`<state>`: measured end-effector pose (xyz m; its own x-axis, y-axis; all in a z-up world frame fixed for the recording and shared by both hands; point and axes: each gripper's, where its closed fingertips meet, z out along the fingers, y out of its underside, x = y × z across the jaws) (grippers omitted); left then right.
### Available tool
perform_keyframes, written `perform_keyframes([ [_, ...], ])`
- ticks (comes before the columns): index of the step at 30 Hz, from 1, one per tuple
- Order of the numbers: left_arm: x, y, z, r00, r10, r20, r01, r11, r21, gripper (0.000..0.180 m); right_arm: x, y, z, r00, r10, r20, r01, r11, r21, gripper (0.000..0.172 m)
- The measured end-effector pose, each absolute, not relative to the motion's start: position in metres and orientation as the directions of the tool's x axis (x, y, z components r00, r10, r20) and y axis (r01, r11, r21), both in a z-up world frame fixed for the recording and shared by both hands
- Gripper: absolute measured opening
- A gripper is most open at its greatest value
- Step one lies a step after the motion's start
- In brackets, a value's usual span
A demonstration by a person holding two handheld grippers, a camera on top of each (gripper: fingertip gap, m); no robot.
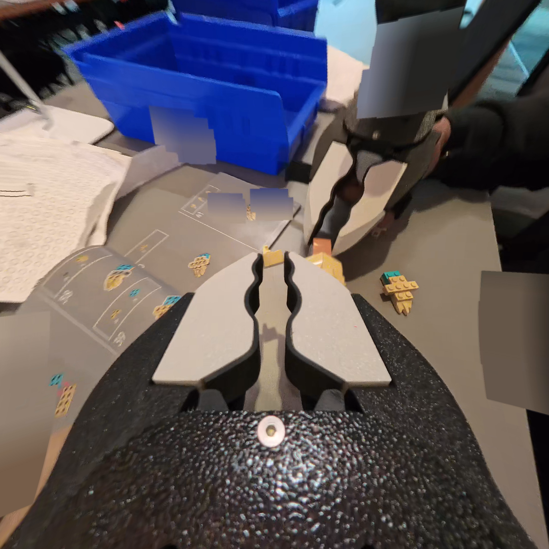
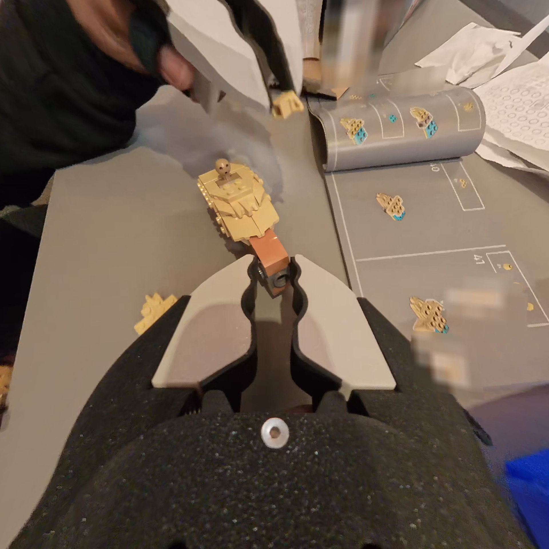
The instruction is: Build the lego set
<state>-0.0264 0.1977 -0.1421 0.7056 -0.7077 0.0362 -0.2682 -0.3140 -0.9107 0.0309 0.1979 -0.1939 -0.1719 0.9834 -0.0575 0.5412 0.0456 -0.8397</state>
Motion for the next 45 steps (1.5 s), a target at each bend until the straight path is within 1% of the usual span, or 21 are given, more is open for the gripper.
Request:
perform_keyframes([
  [4, -0.04, 0.177, -0.119, 0.761, -0.647, 0.042, -0.138, -0.225, -0.964, 0.013, 0.005, 0.184, -0.194, -0.186, 0.981, -0.049, 0.554, 0.063, -0.83, 0.021],
  [8, -0.032, 0.152, -0.115, 0.76, -0.649, 0.011, -0.112, -0.148, -0.983, 0.013, -0.003, 0.182, -0.193, -0.18, 0.984, 0.007, 0.57, 0.111, -0.814, 0.021],
  [11, -0.02, 0.138, -0.122, 0.763, -0.647, -0.014, -0.125, -0.126, -0.984, 0.013, 0.014, 0.189, -0.187, -0.159, 0.987, 0.025, 0.566, 0.112, -0.817, 0.024],
  [15, -0.009, 0.129, -0.134, 0.782, -0.621, -0.048, -0.154, -0.118, -0.981, 0.013, 0.052, 0.183, -0.185, -0.102, 0.993, -0.057, 0.595, 0.015, -0.804, 0.024],
  [19, -0.007, 0.132, -0.143, 0.822, -0.567, -0.048, -0.143, -0.123, -0.982, 0.013, 0.08, 0.148, -0.199, -0.015, 0.994, -0.109, 0.628, -0.075, -0.775, 0.024],
  [21, -0.008, 0.134, -0.145, 0.845, -0.526, -0.094, -0.177, -0.109, -0.978, 0.013, 0.086, 0.127, -0.206, 0.001, 0.993, -0.12, 0.633, -0.094, -0.768, 0.025],
  [22, -0.008, 0.135, -0.145, 0.851, -0.512, -0.117, -0.194, -0.1, -0.976, 0.013, 0.087, 0.119, -0.21, 0.01, 0.993, -0.115, 0.64, -0.095, -0.763, 0.025],
  [24, -0.006, 0.136, -0.148, 0.856, -0.491, -0.165, -0.24, -0.093, -0.966, 0.013, 0.09, 0.115, -0.214, 0.046, 0.998, -0.044, 0.659, -0.063, -0.75, 0.025],
  [28, -0.002, 0.136, -0.153, 0.848, -0.472, -0.239, -0.315, -0.087, -0.945, 0.013, 0.087, 0.112, -0.222, 0.052, 0.999, 0.002, 0.698, -0.035, -0.715, 0.024],
  [33, -0.002, 0.135, -0.152, 0.848, -0.468, -0.249, -0.319, -0.076, -0.945, 0.013, 0.08, 0.122, -0.226, 0.07, 0.997, 0.026, 0.719, -0.032, -0.694, 0.016],
  [36, -0.002, 0.135, -0.151, 0.85, -0.469, -0.241, -0.311, -0.077, -0.947, 0.013, 0.078, 0.127, -0.226, 0.068, 0.997, 0.029, 0.719, -0.029, -0.694, 0.009],
  [45, 0.0, 0.137, -0.156, 0.844, -0.48, -0.238, -0.326, -0.108, -0.939, 0.013, 0.078, 0.135, -0.222, 0.057, 0.998, -0.039, 0.695, -0.067, -0.716, 0.009],
])
